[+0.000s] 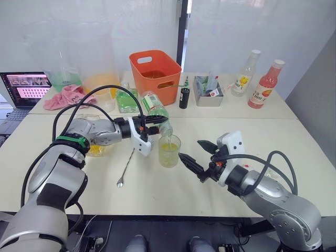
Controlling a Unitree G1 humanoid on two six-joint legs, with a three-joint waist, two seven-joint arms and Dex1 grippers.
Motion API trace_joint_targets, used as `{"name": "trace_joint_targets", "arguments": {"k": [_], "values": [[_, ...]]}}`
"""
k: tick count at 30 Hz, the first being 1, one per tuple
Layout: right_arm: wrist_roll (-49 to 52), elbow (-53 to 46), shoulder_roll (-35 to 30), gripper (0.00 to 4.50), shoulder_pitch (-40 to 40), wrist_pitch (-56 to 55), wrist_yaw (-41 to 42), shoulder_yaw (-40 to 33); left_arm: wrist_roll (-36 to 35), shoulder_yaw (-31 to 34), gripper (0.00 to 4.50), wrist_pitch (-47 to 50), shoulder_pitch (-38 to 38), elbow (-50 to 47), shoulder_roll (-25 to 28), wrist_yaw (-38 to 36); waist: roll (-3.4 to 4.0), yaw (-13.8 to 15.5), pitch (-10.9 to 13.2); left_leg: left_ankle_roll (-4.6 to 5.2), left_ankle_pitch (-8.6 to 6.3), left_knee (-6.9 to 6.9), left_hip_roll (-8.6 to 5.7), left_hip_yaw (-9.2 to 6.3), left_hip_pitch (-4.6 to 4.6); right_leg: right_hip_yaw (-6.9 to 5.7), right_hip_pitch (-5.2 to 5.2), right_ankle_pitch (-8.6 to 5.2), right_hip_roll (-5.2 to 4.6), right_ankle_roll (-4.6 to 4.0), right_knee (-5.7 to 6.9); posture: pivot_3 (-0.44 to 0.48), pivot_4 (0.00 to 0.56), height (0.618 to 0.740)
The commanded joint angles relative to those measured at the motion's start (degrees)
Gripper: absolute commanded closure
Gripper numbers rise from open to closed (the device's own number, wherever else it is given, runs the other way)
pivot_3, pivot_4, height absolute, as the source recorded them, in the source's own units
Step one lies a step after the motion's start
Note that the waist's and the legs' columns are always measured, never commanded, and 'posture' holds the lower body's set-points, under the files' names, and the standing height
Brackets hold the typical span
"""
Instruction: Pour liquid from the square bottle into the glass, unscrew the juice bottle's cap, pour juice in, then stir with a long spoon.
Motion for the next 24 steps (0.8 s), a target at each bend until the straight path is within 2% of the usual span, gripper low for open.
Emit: {"name": "trace_joint_targets", "arguments": {"k": [1, 7, 10, 13, 16, 19, 21, 24], "values": [[0.8, -2.2, -0.1, 0.04, -0.6, -0.1, 0.4, -0.3, -8.1, 3.1, 2.75, -2.8, -1.2, 2.2, -0.4, -5.2, 0.00, 0.0, 0.0, 0.00, 0.00, 0.00, 0.00, 0.00, 0.00, 0.00, 0.00, 0.00, 0.00, 0.00, 0.00, 0.000, 0.150, 0.739], [0.6, -1.3, -0.2, 0.04, -0.8, -0.5, 1.2, -0.6, -20.9, 6.0, 2.75, -5.2, -0.1, 4.8, -1.1, -19.8, 0.00, 0.0, 0.0, -0.01, 0.01, 0.01, 0.00, 0.00, -0.01, 0.00, 0.00, 0.00, 0.00, 0.00, 0.02, 0.000, 0.150, 0.739], [0.4, -0.7, -0.2, 0.04, -1.1, -0.8, 1.8, -0.5, -33.6, 8.9, 2.75, -4.1, 1.6, 4.6, -2.3, -33.5, 0.00, 0.0, 0.0, -0.01, 0.01, 0.01, 0.00, 0.00, 0.00, 0.00, 0.00, 0.00, 0.00, -0.01, 0.03, 0.000, 0.150, 0.739], [0.3, -0.3, -0.1, 0.04, -1.3, -1.1, 2.4, -0.7, -47.3, 12.2, 2.75, 1.4, 4.2, 0.0, -3.0, -48.1, 0.00, -0.1, 0.0, -0.01, 0.01, 0.03, 0.00, -0.01, 0.00, 0.00, 0.01, 0.01, 0.00, -0.01, 0.04, 0.000, 0.150, 0.739], [0.2, 0.6, -0.4, 0.04, -2.1, -1.3, 3.5, -1.2, -61.6, 16.5, 2.75, 13.6, 6.9, -8.0, -2.3, -64.5, 0.00, -0.4, 0.0, -0.01, 0.01, 0.03, 0.01, -0.03, 0.01, 0.00, 0.01, 0.01, 0.00, -0.02, 0.09, 0.000, 0.150, 0.739], [0.7, 1.1, -1.2, 0.04, -2.6, -1.7, 5.6, -1.9, -71.0, 20.3, 2.75, 27.2, 9.3, -16.6, 0.0, -76.0, 0.00, -0.8, 0.0, 0.00, 0.01, 0.05, 0.01, -0.08, 0.00, 0.00, 0.01, 0.01, 0.01, -0.03, 0.12, 0.000, 0.150, 0.739], [1.6, 1.9, -2.2, 0.04, -3.7, -1.9, 7.8, -2.8, -76.3, 22.9, 2.75, 38.5, 10.8, -23.1, 2.6, -81.7, 0.01, -1.4, 0.0, 0.00, 0.01, 0.06, 0.01, -0.09, 0.00, 0.00, 0.01, 0.01, 0.01, -0.02, 0.14, 0.000, 0.150, 0.739], [1.7, 3.8, -3.8, 0.04, -5.1, -2.1, 10.6, -3.6, -81.9, 26.3, 2.75, 53.5, 13.0, -32.3, 6.0, -85.5, 0.01, -1.9, 0.0, 0.00, 0.01, 0.06, 0.02, -0.11, 0.03, 0.00, 0.03, 0.01, 0.02, -0.02, 0.15, 0.000, 0.150, 0.739]]}}
